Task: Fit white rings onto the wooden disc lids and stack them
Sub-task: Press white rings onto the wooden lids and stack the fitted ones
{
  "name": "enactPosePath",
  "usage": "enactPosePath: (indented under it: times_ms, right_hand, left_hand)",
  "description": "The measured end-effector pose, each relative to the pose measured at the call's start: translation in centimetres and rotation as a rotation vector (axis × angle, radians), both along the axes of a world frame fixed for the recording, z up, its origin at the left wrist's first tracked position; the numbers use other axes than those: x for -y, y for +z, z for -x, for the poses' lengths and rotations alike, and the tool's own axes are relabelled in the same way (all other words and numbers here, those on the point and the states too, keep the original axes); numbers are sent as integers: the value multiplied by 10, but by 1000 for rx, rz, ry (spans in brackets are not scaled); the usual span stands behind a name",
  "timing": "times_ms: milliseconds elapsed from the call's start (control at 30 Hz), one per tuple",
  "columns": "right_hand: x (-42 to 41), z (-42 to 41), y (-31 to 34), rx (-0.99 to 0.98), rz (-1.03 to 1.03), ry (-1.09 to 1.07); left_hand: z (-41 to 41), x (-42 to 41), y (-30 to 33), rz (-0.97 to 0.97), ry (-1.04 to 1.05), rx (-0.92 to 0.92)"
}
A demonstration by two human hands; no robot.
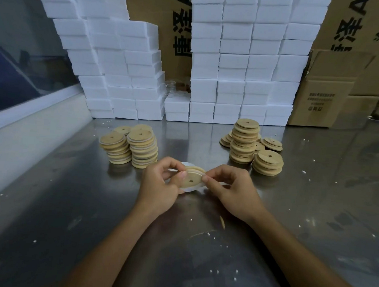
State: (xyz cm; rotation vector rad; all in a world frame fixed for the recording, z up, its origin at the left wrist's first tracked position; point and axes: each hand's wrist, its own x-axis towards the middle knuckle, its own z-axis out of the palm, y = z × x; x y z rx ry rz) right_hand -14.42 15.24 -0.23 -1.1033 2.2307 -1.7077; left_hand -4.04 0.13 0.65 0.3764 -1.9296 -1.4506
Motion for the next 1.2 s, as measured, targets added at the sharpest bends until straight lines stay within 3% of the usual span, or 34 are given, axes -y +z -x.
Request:
enactPosePath:
  times_ms: [133,367,467,733,967,1200]
  right_hand:
    - [2,-2,1,177,124,26]
    - [2,-5,0,153,190,19]
    - [2,-5,-1,87,183,-32]
    - [0,-6,0,-316,50,-147]
    - [1,-9,2,-409,35,-133]
    - [-1,-5,1,-349,56,-94]
  left_hand:
    - [2,-3,5,-226,-12,-57]
    - [1,-8,5,-224,-76,-22]
    - [1,-8,2,-183,-102,-7]
    - [5,-9,-7,-3,-37,-8]
    - [5,-11,-10,80,-39,-45]
    - [4,-5,-10,170,-16,-20]
